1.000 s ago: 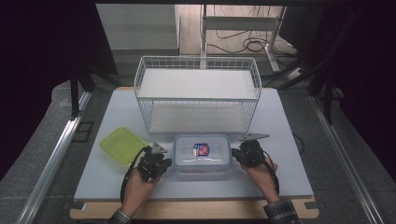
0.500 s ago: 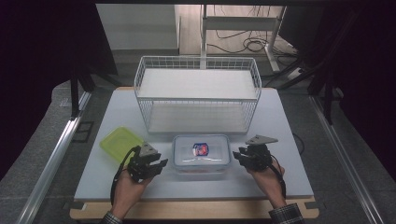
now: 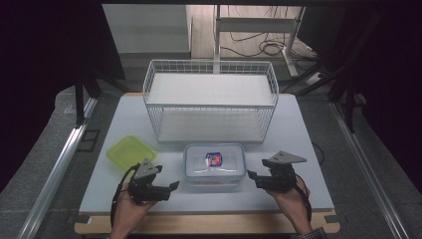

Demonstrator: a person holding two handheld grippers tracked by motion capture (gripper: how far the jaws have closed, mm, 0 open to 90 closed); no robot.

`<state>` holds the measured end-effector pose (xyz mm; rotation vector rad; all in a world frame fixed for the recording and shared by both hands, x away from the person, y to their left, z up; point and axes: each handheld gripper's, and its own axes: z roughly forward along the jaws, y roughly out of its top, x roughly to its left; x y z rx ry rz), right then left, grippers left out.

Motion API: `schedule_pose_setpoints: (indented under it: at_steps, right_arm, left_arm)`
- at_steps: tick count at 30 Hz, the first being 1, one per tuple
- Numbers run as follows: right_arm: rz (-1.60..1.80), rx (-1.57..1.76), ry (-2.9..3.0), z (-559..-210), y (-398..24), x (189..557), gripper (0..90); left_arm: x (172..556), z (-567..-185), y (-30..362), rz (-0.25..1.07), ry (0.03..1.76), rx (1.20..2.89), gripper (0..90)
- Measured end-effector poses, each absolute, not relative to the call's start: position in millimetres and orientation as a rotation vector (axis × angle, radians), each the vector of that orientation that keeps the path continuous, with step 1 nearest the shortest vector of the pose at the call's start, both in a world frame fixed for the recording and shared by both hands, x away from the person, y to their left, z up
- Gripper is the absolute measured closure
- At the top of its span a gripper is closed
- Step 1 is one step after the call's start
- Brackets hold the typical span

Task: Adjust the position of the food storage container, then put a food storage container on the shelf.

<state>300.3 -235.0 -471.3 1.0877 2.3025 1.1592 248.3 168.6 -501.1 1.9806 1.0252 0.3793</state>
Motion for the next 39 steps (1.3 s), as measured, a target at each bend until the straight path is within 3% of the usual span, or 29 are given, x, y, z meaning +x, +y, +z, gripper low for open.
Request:
schedule_pose_setpoints:
  at_steps: [8,19,39]
  right_arm:
    - [1.174,1.102,2.306,-477.6,-239.8,297.2,13.6]
    - [1.162,1.054,2.321,-482.3,-235.8,299.8,5.2]
    - [1.169,1.141,2.403,-478.1,-213.2,321.3,0.0]
  left_arm:
    - [247.9,-505.9,165.3,0.38,0.986,2.018,4.3]
    - [248.7,-508.3,161.2,0.449,0.933,2.051,2.7]
    - [295.6,-491.8,140.2,0.144,1.004,2.056,1.1]
